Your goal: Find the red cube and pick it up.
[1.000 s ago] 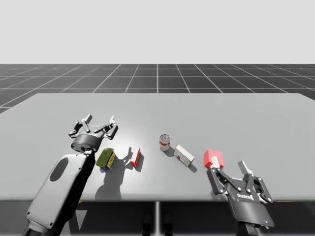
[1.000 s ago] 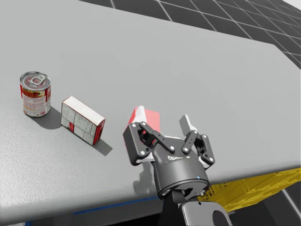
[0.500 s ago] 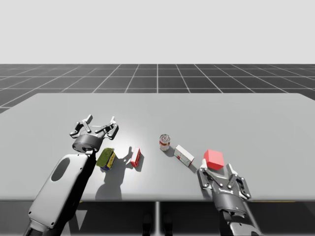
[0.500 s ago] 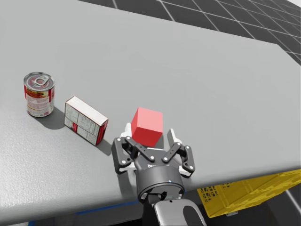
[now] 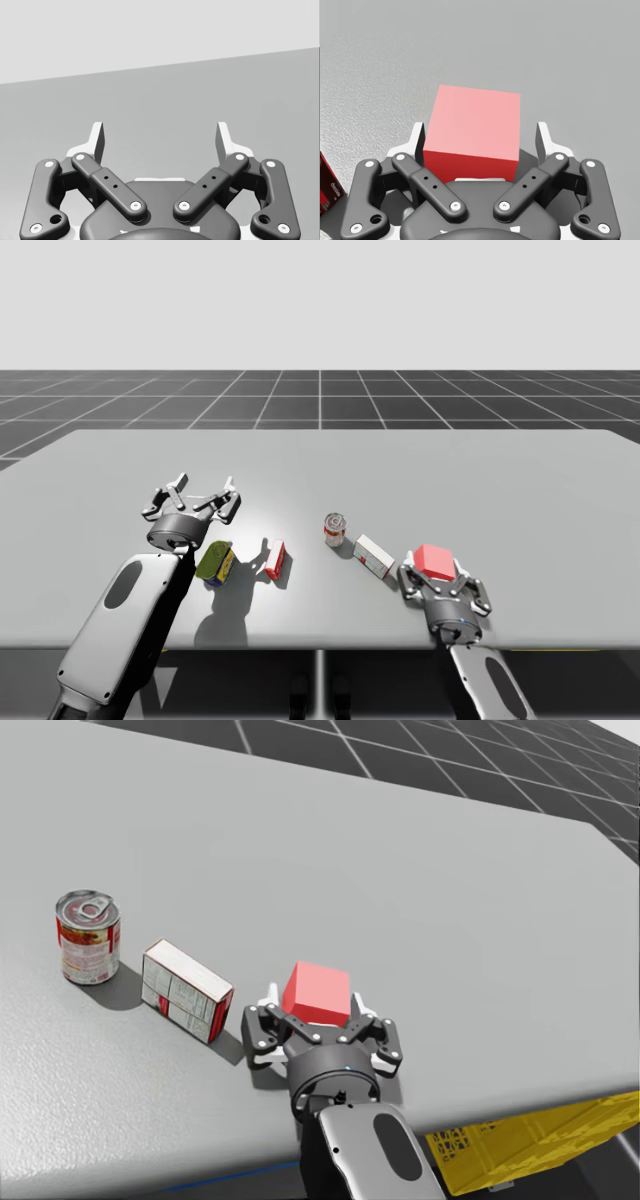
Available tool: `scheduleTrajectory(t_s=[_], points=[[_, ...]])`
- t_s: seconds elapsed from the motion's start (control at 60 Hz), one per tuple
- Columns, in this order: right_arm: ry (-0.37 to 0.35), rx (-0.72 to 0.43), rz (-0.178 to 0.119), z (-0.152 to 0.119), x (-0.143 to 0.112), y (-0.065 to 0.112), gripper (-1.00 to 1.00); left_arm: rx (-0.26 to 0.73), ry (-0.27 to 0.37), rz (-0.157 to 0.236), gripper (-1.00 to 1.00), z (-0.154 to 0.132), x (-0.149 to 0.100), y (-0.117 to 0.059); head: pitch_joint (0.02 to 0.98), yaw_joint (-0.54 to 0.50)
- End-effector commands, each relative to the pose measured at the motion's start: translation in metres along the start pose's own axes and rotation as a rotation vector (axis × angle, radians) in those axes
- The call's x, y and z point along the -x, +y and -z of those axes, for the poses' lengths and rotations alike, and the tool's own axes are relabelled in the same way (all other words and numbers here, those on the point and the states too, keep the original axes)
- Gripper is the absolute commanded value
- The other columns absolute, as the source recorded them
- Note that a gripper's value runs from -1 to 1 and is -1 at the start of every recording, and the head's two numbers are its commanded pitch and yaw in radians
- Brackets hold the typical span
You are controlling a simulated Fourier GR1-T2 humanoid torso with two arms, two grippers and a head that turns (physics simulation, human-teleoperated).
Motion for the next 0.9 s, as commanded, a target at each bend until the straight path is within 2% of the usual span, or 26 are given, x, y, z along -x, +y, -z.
scheduleTrajectory(t_s=[0.017,0.033,0.05,0.067,0.167,0.4,0.567,0.667,0.817,0.9], points=[[0.071,-0.032,0.006,0.004,0.006,0.002,0.09,0.004,-0.001,0.001,-1.0,0.001,0.0,0.0,0.828,-0.45],[0.07,-0.033,0.005,0.003,0.006,0.002,0.85,0.004,-0.001,0.001,-1.0,0.001,0.0,0.0,0.825,-0.45],[0.068,-0.03,0.007,0.003,0.006,0.002,0.98,0.004,-0.001,0.001,-1.0,0.001,0.0,0.0,0.821,-0.45],[0.067,-0.029,0.008,0.003,0.006,0.001,1.0,0.004,-0.001,0.001,-1.0,0.001,0.0,0.0,0.814,-0.45],[0.065,-0.025,0.009,0.002,0.007,0.001,1.0,0.005,-0.002,0.001,-1.0,0.001,0.0,-0.001,0.771,-0.45],[0.058,-0.022,0.008,0.0,0.009,0.001,1.0,0.008,0.004,0.007,-1.0,0.001,0.003,-0.003,0.561,-0.46],[0.05,-0.02,0.008,-0.001,0.009,0.001,1.0,0.01,0.004,0.007,-1.0,0.0,0.003,-0.003,0.472,-0.47],[0.047,-0.019,0.009,-0.001,0.009,0.001,1.0,0.01,0.005,0.007,-1.0,0.0,0.003,-0.003,0.457,-0.47],[-0.01,-0.038,0.004,-0.005,-0.002,0.001,1.0,0.008,0.002,0.003,-1.0,0.0,0.003,-0.003,0.453,-0.47],[-0.062,-0.053,-0.017,-0.008,-0.016,0.001,1.0,0.008,0.001,0.003,-1.0,0.0,0.002,-0.003,0.451,-0.47]])
